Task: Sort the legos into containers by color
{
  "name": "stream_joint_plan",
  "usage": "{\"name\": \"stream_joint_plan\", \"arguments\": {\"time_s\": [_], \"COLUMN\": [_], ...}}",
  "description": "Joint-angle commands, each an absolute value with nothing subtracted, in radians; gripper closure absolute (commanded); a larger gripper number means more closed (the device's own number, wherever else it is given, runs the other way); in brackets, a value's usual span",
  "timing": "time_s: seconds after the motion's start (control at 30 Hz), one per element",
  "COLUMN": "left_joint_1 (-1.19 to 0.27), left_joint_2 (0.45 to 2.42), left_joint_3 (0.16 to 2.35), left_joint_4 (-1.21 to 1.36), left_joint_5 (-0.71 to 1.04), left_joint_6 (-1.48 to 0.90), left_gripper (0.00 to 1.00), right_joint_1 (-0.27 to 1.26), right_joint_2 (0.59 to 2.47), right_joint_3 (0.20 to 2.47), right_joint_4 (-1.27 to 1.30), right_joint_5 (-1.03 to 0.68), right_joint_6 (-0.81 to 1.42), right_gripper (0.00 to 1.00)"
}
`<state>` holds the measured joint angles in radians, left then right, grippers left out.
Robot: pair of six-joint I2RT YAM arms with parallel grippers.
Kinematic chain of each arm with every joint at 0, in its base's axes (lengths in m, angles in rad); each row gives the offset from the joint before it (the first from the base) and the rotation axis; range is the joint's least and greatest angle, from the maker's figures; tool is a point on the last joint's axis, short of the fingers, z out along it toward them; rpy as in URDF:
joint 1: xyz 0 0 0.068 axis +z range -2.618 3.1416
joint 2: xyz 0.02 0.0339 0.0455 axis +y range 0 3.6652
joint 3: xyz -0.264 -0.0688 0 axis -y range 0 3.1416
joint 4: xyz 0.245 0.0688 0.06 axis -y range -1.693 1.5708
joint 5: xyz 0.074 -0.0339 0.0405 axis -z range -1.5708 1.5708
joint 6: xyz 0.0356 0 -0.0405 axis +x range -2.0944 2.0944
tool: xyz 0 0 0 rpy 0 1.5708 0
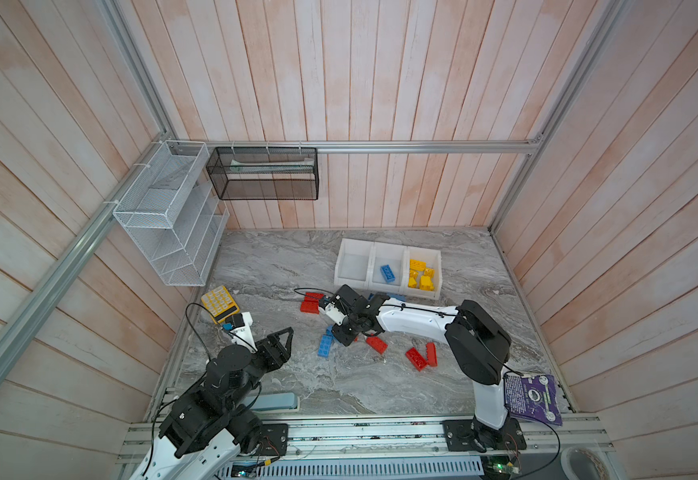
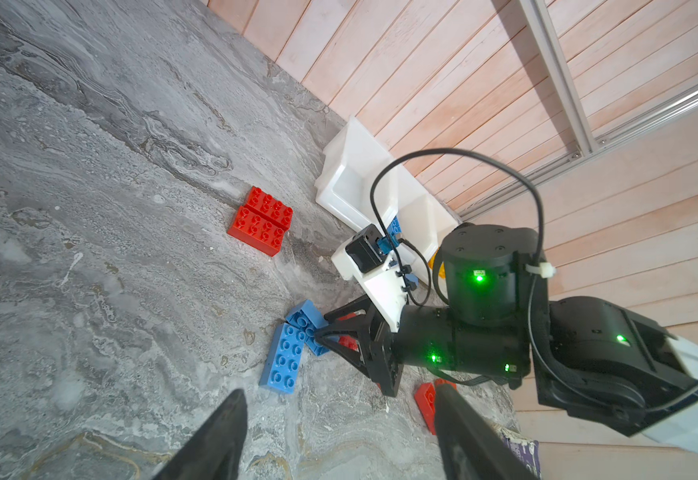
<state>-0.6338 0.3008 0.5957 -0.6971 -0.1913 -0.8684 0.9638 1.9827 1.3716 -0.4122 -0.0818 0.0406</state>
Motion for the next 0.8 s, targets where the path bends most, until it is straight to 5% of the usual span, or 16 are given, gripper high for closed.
{"name": "stream_joint_plan", "arguments": {"time_s": [0.0,0.4,0.77], "left_joint_1": [-0.631,-0.631,-0.631], "left_joint_2": [0.307,0.406,0.705], "left_joint_3": [0.62,0.602,0.525], "left_joint_4": [-0.712,-0.649,-0.411], "left_joint_5": [-0.195,-0.153,-0.08], "left_joint_6": [-0.861,-0.847,-0.796], "left_gripper": [0.27,0.27,0.27], "right_joint_1": [0.971,0.907,0.658], "right_joint_2": [1.986,1.847,1.753], "right_joint_3": [1.384,1.381,1.425], "right_joint_4": [-0.429,-0.447,-0.446], "right_joint_5": [-0.087,-0.08,-0.132], "right_joint_6": [0.047,0.107,0.135], "right_gripper": [0.82,0.84,0.85]}}
